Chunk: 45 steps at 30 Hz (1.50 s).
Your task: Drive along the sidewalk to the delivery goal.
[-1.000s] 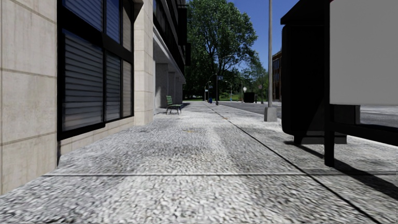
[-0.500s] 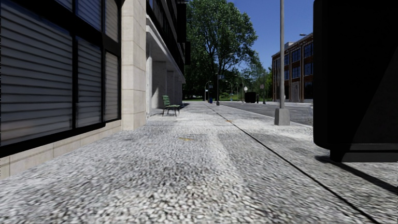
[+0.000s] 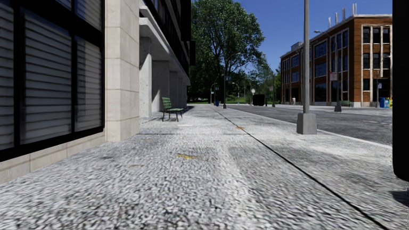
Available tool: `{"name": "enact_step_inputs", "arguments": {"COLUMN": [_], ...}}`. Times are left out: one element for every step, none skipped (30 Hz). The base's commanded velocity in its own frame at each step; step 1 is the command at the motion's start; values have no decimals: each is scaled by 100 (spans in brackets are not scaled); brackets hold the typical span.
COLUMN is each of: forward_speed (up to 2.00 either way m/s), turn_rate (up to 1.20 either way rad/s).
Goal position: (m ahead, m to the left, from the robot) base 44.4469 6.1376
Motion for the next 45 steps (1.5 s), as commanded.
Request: {"name": "enact_step_inputs", "arguments": {"forward_speed": [200, 200, 200, 200, 200, 200, 200, 200, 200, 200, 200, 200, 200, 200, 200, 200, 200, 200, 200, 200, 200, 200, 200, 200, 200, 200, 200, 200, 200, 200, 200, 200, 200, 200, 200, 200, 200, 200, 200, 200, 200, 200, 200, 200, 200], "turn_rate": [0, 0, 0, 0, 0, 0, 0, 0, 0, 0, 0, 0, 0, 0, 0, 0, 0, 0, 0, 0, 0, 0, 0, 0, 0, 0, 0, 0, 0, 0, 0, 0, 0, 0, 0, 0, 0, 0, 0, 0, 0, 0, 0, 0, 0]}}
